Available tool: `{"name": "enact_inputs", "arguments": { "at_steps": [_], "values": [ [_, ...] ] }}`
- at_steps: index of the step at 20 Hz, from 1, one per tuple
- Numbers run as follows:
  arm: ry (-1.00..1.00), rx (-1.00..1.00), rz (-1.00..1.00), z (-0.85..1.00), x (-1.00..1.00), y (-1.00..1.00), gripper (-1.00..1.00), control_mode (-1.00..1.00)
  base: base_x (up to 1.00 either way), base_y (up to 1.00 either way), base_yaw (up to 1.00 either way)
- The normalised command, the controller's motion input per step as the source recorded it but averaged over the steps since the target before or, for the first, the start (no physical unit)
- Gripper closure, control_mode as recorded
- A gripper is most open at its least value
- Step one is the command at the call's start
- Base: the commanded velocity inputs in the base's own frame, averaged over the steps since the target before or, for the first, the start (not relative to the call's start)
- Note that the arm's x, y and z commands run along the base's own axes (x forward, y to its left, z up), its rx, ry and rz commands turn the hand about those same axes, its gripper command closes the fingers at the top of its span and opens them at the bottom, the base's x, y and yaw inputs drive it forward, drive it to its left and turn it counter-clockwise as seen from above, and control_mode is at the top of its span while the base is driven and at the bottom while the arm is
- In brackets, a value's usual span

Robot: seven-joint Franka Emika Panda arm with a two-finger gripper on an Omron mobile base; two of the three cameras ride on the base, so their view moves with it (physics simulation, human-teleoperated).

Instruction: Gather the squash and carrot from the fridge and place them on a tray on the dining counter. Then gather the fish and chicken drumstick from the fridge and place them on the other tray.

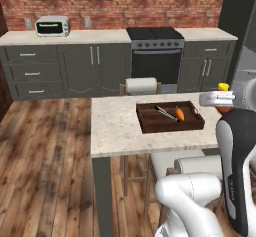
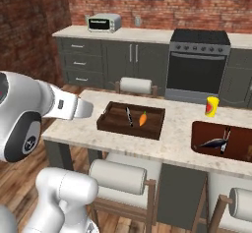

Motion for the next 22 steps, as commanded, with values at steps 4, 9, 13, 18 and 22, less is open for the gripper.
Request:
{"name": "enact_inputs", "arguments": {
  "at_steps": [4,9,13,18,22],
  "values": [
    [0.25,0.09,0.00,-0.07,0.92,-0.11,1.00,-1.00,0.00,0.00,0.00],
    [0.22,0.10,0.00,-0.25,0.80,-0.01,1.00,-1.00,0.00,0.00,0.00],
    [0.11,0.05,0.00,-0.47,0.63,0.00,1.00,-1.00,0.00,0.00,0.00],
    [0.04,-0.01,0.00,-0.84,0.66,0.00,1.00,-1.00,0.00,0.00,0.00],
    [0.00,-0.02,0.00,-0.92,0.62,0.07,1.00,-1.00,0.00,0.00,0.00]
  ]
}}
